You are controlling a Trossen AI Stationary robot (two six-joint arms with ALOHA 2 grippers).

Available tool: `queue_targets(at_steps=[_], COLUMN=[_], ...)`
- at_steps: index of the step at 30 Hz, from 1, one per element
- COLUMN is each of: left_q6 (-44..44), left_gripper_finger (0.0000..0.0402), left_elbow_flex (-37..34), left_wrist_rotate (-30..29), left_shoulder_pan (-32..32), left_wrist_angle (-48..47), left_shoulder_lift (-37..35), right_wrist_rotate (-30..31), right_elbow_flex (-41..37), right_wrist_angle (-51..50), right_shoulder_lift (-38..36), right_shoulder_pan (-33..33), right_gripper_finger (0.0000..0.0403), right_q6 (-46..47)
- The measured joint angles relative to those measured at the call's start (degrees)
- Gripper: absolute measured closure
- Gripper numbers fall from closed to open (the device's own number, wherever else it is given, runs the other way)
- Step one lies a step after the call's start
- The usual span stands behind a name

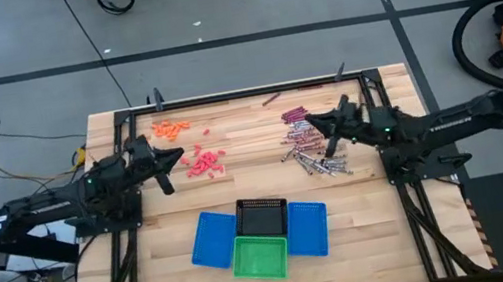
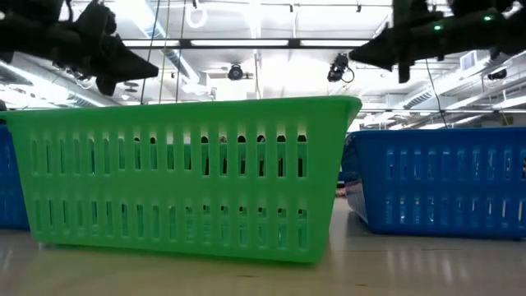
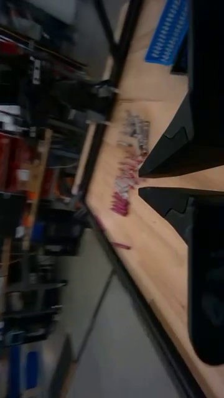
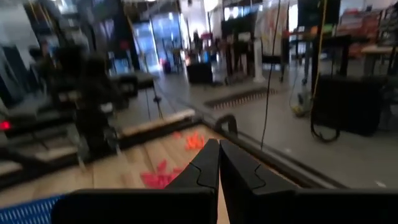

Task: Sort crayons
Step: Put the black crayon into the black bin

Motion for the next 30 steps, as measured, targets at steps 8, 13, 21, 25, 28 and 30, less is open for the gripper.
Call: queue_targets(at_steps=[8, 13, 21, 25, 28, 30], left_q6=[-1.0, 1.7, 6.6, 7.1, 8.0, 8.3], left_gripper_finger=[0.0328, 0.0278, 0.026, 0.026, 0.026, 0.026], left_elbow_flex=[5.9, 9.1, 15.7, 15.6, 15.6, 15.6], left_wrist_rotate=[-2.6, -5.4, -5.2, -5.1, -5.1, -5.1], left_shoulder_pan=[-2.3, -2.3, 1.3, 2.0, 2.1, 2.1], left_wrist_angle=[-4.7, -3.7, -4.0, -5.9, -5.8, -4.6], left_shoulder_lift=[6.6, 11.4, 17.8, 19.2, 20.2, 20.9], right_wrist_rotate=[0.7, 1.8, -4.6, -11.1, -13.9, -14.9], right_elbow_flex=[10.7, 18.7, 31.0, 36.0, 39.6, 40.6], right_wrist_angle=[-17.2, -35.0, -62.4, -73.2, -81.7, -86.7], right_shoulder_lift=[10.3, 16.1, 24.0, 27.0, 30.0, 32.3], right_shoulder_pan=[0.0, -0.7, -4.5, -4.9, -4.8, -3.9], right_gripper_finger=[0.0382, 0.0361, 0.0298, 0.029, 0.0292, 0.0292], right_q6=[2.5, 6.4, 11.9, 12.2, 15.3, 17.3])
